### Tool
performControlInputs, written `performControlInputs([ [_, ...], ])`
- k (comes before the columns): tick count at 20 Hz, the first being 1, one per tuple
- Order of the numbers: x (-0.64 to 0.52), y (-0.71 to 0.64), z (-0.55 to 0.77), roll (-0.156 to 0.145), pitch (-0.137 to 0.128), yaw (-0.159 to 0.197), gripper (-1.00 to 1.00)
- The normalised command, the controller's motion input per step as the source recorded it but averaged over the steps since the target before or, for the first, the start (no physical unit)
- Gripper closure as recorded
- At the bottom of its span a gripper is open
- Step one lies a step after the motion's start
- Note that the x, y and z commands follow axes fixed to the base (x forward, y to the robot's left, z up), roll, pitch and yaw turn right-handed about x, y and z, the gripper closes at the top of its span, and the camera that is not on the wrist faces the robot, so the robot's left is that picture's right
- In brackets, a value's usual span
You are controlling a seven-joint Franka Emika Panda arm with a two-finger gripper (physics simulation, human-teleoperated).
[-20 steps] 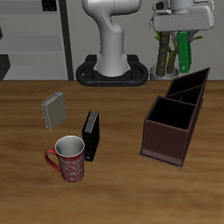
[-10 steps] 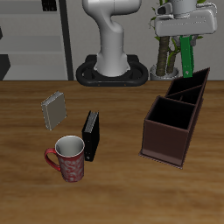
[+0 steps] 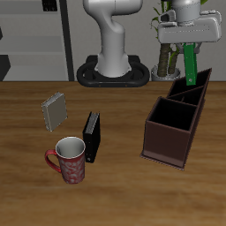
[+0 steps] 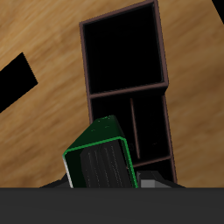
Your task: Place the green book into the left desk caddy's back compartment
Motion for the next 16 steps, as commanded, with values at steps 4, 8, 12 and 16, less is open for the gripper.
performControlInputs([
  [4, 0.19, 0.0, -0.19, -0.01, 0.025, 0.008, 1.0],
  [8, 0.12, 0.05, -0.18, -0.008, 0.017, 0.014, 1.0],
  [12, 0.07, 0.02, -0.11, 0.009, 0.013, 0.0, 1.0],
  [16, 0.07, 0.06, -0.21, -0.001, 0.024, 0.012, 1.0],
])
